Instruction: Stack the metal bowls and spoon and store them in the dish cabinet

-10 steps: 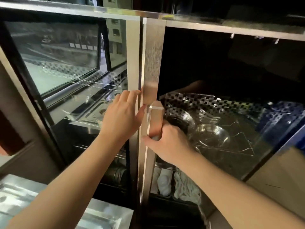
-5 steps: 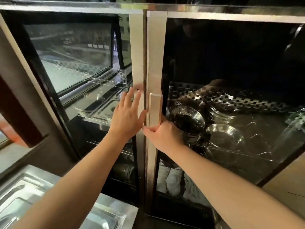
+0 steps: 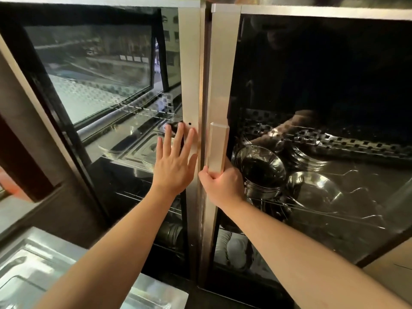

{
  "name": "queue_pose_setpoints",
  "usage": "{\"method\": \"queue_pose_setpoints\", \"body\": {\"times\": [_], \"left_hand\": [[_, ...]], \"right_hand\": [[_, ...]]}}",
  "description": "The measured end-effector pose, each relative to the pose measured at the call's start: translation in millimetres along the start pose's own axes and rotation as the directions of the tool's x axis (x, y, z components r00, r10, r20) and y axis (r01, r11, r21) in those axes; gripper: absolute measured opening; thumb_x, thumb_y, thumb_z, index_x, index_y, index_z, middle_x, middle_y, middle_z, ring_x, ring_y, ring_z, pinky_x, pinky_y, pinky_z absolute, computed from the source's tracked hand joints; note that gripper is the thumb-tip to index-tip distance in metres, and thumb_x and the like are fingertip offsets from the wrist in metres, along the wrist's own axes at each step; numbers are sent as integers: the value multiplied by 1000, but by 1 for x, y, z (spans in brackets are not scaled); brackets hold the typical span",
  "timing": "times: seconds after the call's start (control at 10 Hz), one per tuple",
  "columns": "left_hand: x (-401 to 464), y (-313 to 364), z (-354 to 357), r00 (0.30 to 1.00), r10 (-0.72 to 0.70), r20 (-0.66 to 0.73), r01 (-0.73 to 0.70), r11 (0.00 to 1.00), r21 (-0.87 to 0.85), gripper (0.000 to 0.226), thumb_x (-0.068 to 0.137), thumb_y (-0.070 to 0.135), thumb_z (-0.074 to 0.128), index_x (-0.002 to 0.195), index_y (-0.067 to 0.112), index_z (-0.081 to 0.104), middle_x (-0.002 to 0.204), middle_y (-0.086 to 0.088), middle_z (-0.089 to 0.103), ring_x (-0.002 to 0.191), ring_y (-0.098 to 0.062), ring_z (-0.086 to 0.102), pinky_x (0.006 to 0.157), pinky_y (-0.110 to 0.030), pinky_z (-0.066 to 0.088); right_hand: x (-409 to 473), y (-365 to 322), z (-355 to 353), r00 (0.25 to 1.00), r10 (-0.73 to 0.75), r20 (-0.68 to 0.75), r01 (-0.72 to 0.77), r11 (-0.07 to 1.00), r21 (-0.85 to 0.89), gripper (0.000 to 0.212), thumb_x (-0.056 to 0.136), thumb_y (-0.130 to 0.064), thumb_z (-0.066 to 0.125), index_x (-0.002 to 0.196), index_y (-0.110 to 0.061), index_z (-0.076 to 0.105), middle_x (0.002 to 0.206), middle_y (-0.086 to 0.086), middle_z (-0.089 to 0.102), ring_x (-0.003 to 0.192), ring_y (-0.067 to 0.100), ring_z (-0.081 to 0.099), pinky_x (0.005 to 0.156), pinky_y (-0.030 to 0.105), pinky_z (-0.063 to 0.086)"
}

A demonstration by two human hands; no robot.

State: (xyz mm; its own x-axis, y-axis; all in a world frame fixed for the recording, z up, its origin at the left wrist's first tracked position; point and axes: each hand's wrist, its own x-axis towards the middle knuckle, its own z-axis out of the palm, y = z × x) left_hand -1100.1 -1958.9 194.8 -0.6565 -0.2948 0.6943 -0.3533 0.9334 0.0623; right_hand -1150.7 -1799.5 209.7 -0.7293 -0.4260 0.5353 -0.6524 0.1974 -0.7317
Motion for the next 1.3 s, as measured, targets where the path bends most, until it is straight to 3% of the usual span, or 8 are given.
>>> {"method": "queue_pose_setpoints", "body": {"times": [0.2, 0.3, 0.4, 0.6, 0.9, 1.1, 1.2, 1.3], "left_hand": [[4, -3, 25, 987, 27, -161, -37, 998, -60, 70, 103, 39, 43, 160, 22, 6, 168, -9, 2, 152, -44, 3, 118, -66, 14], [5, -3, 34, 980, 31, -199, -48, 996, -79, 71, 102, 39, 42, 160, 22, 4, 168, -6, -6, 152, -44, 2, 117, -68, 12], [6, -4, 41, 978, 31, -205, -48, 995, -82, 74, 100, 38, 42, 160, 23, 2, 168, -6, -5, 152, -44, -1, 118, -68, 10], [7, -3, 43, 980, 16, -196, -28, 998, -63, 71, 100, 40, 34, 160, 21, 2, 167, -10, 2, 152, -42, -2, 117, -68, 12], [0, 3, 8, 999, 23, -40, -23, 1000, -8, 73, 102, 39, 42, 161, 21, 3, 168, -14, 5, 153, -42, -2, 118, -66, 15], [-3, 7, -33, 984, -6, 180, 5, 1000, 4, 84, 93, 46, 48, 160, 26, 2, 169, -8, 0, 154, -34, -5, 120, -60, 20], [0, 13, -57, 971, -35, 236, 49, 997, -53, 80, 91, 49, 52, 158, 30, 12, 168, -5, 9, 154, -31, 12, 118, -55, 25], [2, 20, -82, 962, -92, 256, 131, 981, -140, 65, 92, 50, 54, 149, 28, 31, 156, -4, 39, 141, -27, 42, 107, -49, 44]], "right_hand": [[6, 13, 7, 992, -109, -58, 112, 992, 61, 37, 77, -42, 58, 95, -11, 69, 69, -15, 63, 59, 13, 69, 48, 26, 57], [10, 19, 10, 979, -175, -102, 182, 981, 66, 35, 78, -37, 61, 97, -8, 69, 72, -13, 65, 60, 11, 68, 51, 14, 51], [15, 23, 13, 969, -207, -136, 219, 973, 75, 36, 79, -34, 63, 106, -9, 67, 82, 0, 74, 69, 7, 68, 58, 11, 54], [17, 24, 12, 960, -237, -147, 251, 964, 92, 29, 79, -32, 63, 107, -27, 58, 86, -1, 73, 77, 12, 69, 63, 17, 58], [13, 18, 6, 979, -180, -91, 177, 984, -34, 40, 78, -42, 58, 101, -12, 67, 82, 6, 76, 70, 27, 74, 55, 39, 62], [7, -1, -15, 989, 51, 138, -26, 984, -178, 50, 76, -66, 50, 107, -29, 65, 86, -13, 73, 74, 12, 72, 59, 31, 61], [12, -14, -32, 928, 196, 317, -124, 964, -234, 43, 71, -77, 52, 98, -46, 63, 84, -22, 69, 75, 1, 65, 64, 27, 57], [17, -32, -56, 798, 322, 510, -177, 933, -312, 36, 72, -74, 64, 93, -45, 67, 90, -18, 69, 83, 5, 65, 78, 32, 57]]}}
